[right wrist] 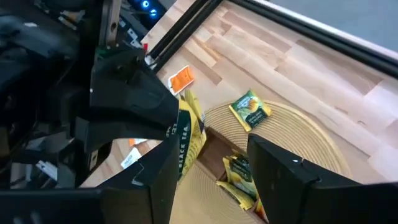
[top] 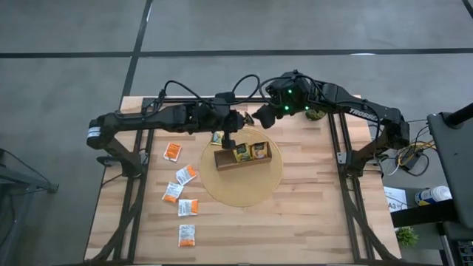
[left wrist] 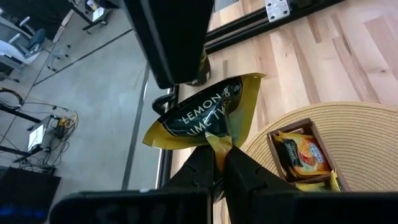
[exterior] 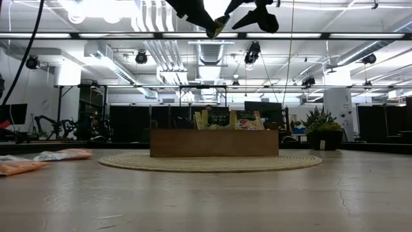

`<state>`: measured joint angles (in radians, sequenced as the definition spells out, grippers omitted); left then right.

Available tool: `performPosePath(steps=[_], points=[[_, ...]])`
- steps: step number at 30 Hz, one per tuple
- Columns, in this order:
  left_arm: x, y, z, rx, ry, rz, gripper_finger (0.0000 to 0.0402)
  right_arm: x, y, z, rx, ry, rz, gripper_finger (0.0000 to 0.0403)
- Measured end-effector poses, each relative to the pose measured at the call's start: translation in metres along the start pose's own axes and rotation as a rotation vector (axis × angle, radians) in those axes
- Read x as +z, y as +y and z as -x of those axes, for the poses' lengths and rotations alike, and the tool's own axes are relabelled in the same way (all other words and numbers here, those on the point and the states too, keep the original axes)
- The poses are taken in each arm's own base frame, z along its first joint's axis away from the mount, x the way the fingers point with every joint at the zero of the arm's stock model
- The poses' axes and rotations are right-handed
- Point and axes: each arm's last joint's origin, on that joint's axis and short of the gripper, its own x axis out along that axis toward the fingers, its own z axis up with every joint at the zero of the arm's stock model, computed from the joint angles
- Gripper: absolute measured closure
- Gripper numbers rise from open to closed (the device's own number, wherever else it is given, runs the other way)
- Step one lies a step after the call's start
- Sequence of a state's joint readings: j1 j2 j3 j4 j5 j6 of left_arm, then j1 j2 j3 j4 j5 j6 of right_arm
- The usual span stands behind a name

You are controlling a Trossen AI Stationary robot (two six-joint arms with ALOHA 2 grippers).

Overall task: Pick & Place Tea
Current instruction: Put the yellow tea bag into the middle section of the wooden organizer

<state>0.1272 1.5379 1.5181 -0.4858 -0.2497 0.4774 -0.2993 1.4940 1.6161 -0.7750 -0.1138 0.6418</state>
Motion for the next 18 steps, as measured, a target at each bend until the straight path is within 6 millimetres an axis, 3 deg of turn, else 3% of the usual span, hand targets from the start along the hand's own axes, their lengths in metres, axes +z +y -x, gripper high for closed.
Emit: performPosePath(steps=[18], points=[[-0.004, -0.003, 0.0, -0.064, 0.022, 0.024, 0.0387, -0.001, -0.001, -0.015, 0.024, 0.059, 0.037, 0.0218]])
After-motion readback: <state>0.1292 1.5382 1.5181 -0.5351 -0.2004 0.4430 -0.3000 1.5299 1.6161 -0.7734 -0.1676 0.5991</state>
